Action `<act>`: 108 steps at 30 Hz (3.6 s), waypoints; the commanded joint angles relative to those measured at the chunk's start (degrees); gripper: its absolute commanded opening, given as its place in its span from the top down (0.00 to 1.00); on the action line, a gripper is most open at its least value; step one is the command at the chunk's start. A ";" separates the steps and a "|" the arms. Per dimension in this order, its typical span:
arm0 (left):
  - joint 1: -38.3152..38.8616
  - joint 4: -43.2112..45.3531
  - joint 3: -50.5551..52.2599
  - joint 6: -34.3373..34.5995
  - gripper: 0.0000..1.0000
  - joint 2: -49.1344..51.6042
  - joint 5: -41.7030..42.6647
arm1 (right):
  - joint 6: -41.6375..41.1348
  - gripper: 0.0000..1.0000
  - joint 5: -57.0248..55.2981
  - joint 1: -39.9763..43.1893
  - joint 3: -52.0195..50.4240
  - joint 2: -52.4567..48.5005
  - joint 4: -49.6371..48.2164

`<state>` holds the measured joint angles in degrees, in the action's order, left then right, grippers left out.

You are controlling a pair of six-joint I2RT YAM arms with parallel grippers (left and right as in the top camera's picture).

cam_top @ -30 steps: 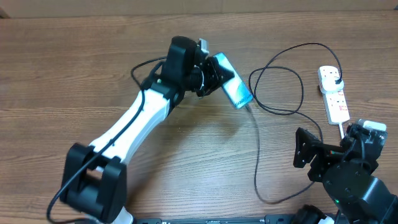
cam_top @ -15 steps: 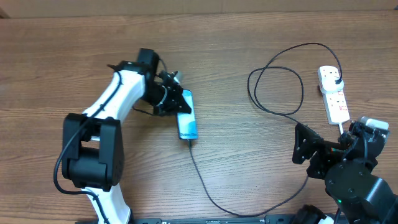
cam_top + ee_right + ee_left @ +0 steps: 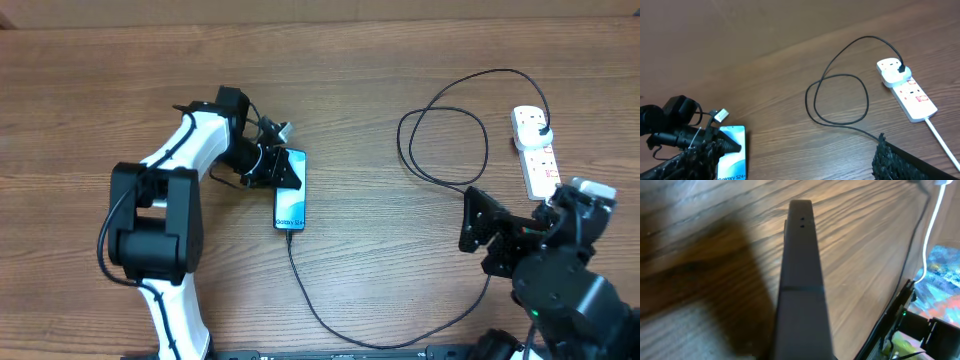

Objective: Plug charger to phone and switch on socket
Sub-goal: 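Lower the phone onto the table with the left gripper, then position the right gripper over the power strip's switch, then press the orange switch beside the charger down with the right gripper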

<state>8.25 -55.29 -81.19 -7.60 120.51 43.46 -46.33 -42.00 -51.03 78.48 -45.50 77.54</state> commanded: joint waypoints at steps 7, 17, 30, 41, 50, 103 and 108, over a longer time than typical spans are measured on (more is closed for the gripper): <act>0.02 -0.15 -1.42 -1.81 0.81 7.34 0.20 | -0.20 0.00 -0.79 0.15 0.22 -5.92 -2.49; 0.02 -1.86 -1.42 2.27 0.42 7.65 -11.69 | -0.20 0.00 -0.28 0.15 0.22 -14.43 -6.34; 0.04 -2.91 -1.42 4.02 0.28 7.65 -14.49 | -20.11 0.00 1.53 0.15 0.24 -18.93 -8.76; 0.02 -2.51 -1.42 5.44 0.19 7.65 -18.73 | -19.69 0.00 1.38 0.15 0.24 -20.00 -5.79; 0.02 -2.49 -1.42 5.49 0.07 7.65 -21.46 | -19.69 0.00 1.38 0.15 0.24 -20.00 -5.40; -1.44 4.92 -7.17 5.46 0.00 7.52 -23.08 | 1.27 0.93 22.77 52.85 10.16 -20.41 6.34; -4.90 -9.64 -23.52 5.46 0.00 6.01 -23.56 | 6.08 0.93 30.27 65.09 10.16 -23.06 0.35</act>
<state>6.66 -59.29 -94.94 -1.63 125.69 24.56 -45.58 -18.92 8.01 87.13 -66.52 80.44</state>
